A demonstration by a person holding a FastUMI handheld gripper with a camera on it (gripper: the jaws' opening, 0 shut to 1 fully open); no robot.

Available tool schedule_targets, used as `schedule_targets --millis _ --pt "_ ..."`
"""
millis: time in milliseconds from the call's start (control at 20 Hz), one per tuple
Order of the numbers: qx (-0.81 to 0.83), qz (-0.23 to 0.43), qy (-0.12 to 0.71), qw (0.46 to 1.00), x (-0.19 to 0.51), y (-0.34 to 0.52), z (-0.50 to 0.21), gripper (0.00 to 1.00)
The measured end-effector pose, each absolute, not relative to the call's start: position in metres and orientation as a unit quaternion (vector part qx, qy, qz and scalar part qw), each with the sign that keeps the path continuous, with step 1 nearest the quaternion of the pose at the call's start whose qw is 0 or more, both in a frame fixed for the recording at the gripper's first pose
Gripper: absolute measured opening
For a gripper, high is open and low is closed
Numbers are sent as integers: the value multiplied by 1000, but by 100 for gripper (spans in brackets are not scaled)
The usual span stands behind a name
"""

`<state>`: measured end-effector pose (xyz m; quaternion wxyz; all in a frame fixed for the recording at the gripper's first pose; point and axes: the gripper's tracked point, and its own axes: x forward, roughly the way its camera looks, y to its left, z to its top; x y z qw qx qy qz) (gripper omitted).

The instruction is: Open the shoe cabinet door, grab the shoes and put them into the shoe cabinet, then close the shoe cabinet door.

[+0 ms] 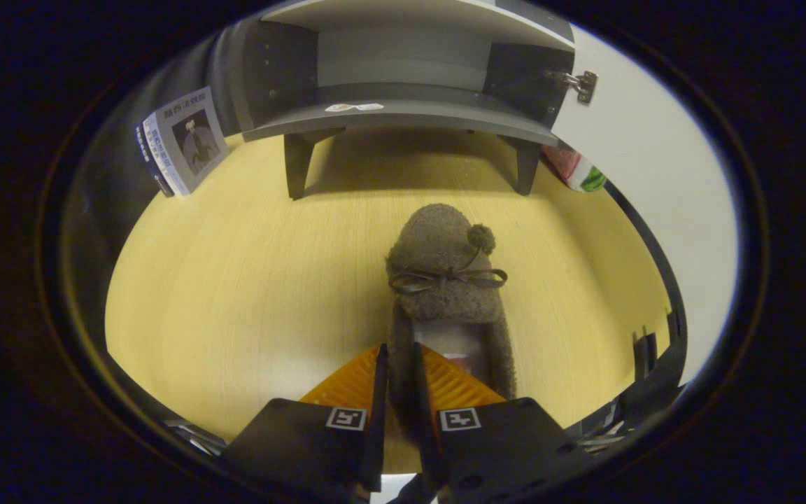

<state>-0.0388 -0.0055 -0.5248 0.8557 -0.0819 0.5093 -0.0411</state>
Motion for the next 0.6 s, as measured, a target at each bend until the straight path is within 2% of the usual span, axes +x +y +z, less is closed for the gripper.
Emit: schedule_targets --millis 500,550,600 --pt "-92 -51 513 852 -41 -6 -513 26" --pt "-92 -51 513 852 -40 -6 -525 6" --pt "-94 -50 514 851 -39 -6 -526 6"
